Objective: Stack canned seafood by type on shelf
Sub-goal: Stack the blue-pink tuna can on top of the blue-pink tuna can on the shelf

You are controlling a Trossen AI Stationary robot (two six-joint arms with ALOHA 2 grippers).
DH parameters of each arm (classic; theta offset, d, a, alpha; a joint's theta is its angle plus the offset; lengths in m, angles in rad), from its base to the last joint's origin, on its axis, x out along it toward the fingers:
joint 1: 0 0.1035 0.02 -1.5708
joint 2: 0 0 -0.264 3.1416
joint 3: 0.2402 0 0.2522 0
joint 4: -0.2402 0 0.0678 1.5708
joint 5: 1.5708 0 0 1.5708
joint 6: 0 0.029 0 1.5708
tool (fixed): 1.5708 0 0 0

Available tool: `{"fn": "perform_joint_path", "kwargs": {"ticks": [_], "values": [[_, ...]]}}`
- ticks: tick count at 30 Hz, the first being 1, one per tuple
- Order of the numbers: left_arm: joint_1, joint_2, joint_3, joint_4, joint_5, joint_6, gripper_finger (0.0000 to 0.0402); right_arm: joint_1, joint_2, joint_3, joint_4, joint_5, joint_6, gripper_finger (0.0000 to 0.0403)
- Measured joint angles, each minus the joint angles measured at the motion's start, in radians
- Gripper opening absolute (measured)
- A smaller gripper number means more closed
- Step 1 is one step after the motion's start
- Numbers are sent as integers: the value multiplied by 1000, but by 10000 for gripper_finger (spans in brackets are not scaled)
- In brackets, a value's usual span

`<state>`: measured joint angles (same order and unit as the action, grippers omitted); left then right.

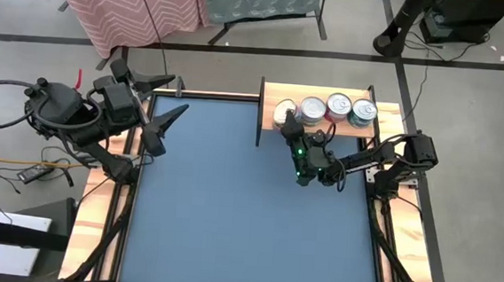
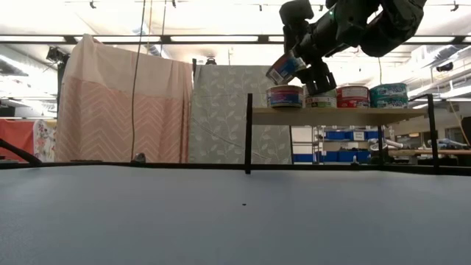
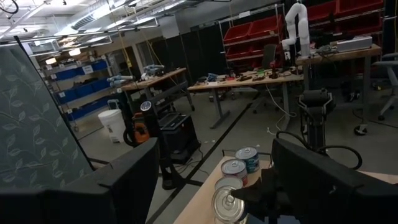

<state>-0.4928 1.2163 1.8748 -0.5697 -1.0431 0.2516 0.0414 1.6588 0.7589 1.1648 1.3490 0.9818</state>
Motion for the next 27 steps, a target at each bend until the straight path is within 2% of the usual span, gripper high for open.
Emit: {"fn": "perform_joint_path", "kwargs": {"ticks": [10, 20, 27], "values": [[0, 0, 0, 0, 0, 0, 312, 0, 0, 0, -2, -8, -12, 270], [0, 0, 0, -1, 0, 3, 312, -1, 0, 0, 2, -21, -34, 301], [0, 0, 0, -6, 0, 7, 312, 2, -1, 0, 2, 8, -59, 309]]}}
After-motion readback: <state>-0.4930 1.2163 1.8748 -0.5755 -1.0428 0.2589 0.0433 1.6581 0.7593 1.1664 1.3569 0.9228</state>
